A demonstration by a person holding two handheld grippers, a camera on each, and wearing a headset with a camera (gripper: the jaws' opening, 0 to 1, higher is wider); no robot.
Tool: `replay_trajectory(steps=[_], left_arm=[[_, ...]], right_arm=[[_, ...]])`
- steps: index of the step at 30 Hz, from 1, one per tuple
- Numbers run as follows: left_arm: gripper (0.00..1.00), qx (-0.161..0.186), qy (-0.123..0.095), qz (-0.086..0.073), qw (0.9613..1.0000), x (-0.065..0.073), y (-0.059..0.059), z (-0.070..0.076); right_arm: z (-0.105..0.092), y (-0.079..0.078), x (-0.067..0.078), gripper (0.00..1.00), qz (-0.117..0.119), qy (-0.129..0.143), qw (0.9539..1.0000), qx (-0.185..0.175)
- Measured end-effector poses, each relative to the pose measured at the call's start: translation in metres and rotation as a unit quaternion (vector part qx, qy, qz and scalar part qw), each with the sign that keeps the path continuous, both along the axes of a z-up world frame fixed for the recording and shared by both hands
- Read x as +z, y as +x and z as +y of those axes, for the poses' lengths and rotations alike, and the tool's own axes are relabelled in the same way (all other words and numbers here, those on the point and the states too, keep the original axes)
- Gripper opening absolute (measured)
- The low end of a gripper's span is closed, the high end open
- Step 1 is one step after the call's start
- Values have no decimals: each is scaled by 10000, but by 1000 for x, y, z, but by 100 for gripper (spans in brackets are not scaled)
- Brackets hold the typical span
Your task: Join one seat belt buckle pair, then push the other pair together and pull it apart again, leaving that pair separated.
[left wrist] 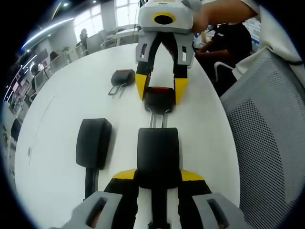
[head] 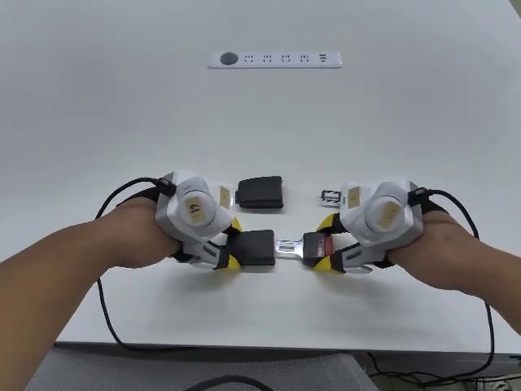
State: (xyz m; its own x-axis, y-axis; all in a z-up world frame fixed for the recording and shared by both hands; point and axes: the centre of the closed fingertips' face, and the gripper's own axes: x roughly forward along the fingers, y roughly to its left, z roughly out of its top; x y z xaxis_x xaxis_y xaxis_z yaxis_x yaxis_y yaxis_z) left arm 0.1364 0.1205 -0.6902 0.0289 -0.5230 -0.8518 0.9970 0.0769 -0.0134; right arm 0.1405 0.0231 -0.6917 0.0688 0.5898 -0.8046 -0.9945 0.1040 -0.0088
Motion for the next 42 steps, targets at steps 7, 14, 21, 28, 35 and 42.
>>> replay_trajectory(steps=[7, 14, 21, 28, 35, 42], left_arm=[[32, -9, 34, -2, 10000, -2, 1, 1], [32, -13, 55, -10, 10000, 0, 0, 0], [32, -15, 58, -15, 10000, 0, -1, -1], [32, -72, 69, -47, 9999, 1, -3, -2], [32, -142, 38, -11, 9999, 1, -3, -3], [32, -178, -6, -13, 9998, -2, -1, -2]], right_arm=[[3, -2, 1, 32, -16, -127, 9999, 23], [2, -1, 2, 32, -21, -149, 9999, 33], [9, -3, 3, 32, -8, -87, 9999, 89], [10, -2, 2, 32, 22, 44, 9999, 145], [13, -2, 3, 32, 6, 146, 9996, 224], [13, -2, 3, 31, 19, 205, 9996, 216]])
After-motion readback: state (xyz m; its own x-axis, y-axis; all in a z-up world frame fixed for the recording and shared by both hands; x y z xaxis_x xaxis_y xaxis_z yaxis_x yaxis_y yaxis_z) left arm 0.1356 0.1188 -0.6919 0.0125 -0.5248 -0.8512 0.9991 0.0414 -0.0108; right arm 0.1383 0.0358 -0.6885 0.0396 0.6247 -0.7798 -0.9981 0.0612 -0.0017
